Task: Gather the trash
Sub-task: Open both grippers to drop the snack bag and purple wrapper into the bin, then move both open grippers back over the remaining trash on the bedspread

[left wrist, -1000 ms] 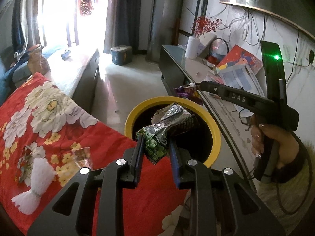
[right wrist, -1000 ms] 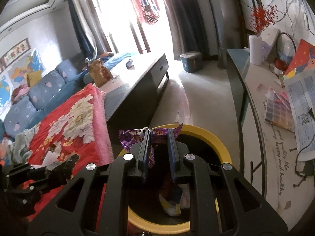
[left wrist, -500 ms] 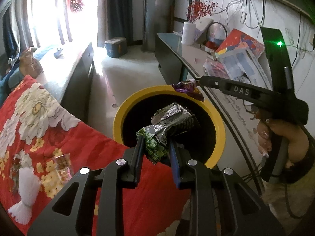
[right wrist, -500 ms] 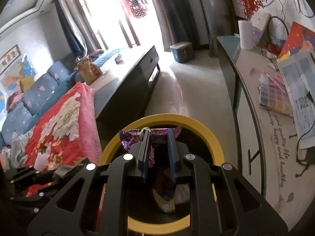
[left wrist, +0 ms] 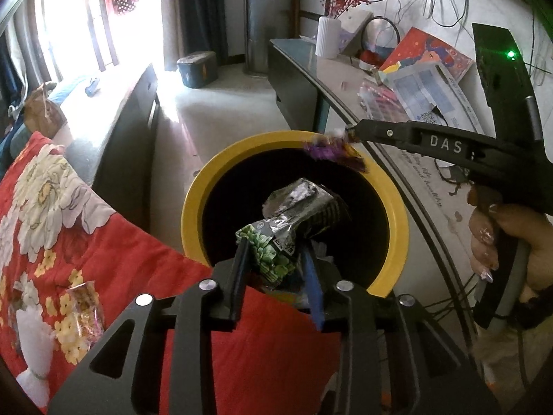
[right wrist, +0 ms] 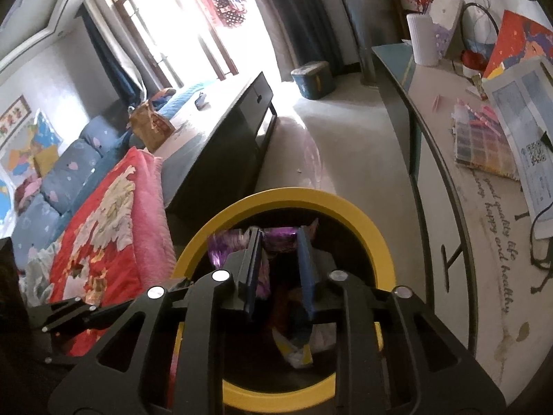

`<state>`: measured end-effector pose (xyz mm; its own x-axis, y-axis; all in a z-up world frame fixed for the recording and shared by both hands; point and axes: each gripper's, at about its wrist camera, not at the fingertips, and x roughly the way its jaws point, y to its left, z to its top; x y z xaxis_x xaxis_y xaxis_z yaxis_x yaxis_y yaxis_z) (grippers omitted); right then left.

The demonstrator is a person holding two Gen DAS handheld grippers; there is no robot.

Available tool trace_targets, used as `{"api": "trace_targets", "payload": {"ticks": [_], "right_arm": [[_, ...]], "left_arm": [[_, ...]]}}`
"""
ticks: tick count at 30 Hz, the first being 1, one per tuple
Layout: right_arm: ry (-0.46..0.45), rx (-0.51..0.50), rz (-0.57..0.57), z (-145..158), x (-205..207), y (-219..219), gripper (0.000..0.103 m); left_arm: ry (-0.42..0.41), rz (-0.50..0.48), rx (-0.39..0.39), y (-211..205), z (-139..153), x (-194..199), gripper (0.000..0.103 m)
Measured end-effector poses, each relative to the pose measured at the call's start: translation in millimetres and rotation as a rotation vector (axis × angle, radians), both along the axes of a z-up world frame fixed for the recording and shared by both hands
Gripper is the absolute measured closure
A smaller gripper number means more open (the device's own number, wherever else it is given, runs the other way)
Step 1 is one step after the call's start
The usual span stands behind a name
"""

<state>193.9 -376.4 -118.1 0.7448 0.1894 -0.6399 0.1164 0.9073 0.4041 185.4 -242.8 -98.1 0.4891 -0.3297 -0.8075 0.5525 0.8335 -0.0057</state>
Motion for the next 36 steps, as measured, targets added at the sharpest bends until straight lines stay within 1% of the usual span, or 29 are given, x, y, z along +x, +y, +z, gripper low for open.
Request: {"api": "trace_targets", "payload": {"ticks": [2,4,8,9,13,16,19,25,30,36], "right_arm": [[0.006,0.018,0.0,-1,0,-2,0.071],[0.003,0.012,-0.009,-1,-1,-3,0.066],[-0.009,-0.001,-0.019,3,-3,-2,0.055],[-0.014,-0.009,-0.019,5,-4,0,0.055],[-0.032,-0.027,-0.013,12,-6,5,0.048],[-0.044,-0.039,0.002,17,-6,13,0.047],[-0.06,-0.048,0.016,22,-8,22,0.042],[-0.092,-0.055,0.057,33,-13,41,0.038],[-0.135,-0.054,0.117,46,-19,66,0.036],[-0.165,-0.066,0.189,57,-24,94,0.035]], "left_arm": [[-0.013,0.011,-0.002,1,2,1,0.062],[-0.024,0.026,-0.016,4,4,0,0.039],[-0.046,0.071,-0.057,17,14,-2,0.019],[-0.059,0.092,-0.066,22,17,-3,0.011],[-0.091,0.141,-0.096,39,28,-8,0.009],[-0.123,0.177,-0.102,50,35,-13,0.008],[-0.147,0.212,-0.116,63,42,-18,0.008],[-0.199,0.295,-0.125,95,55,-27,0.008],[-0.245,0.355,-0.138,119,68,-36,0.008],[-0.281,0.423,-0.149,146,78,-43,0.008]]}}
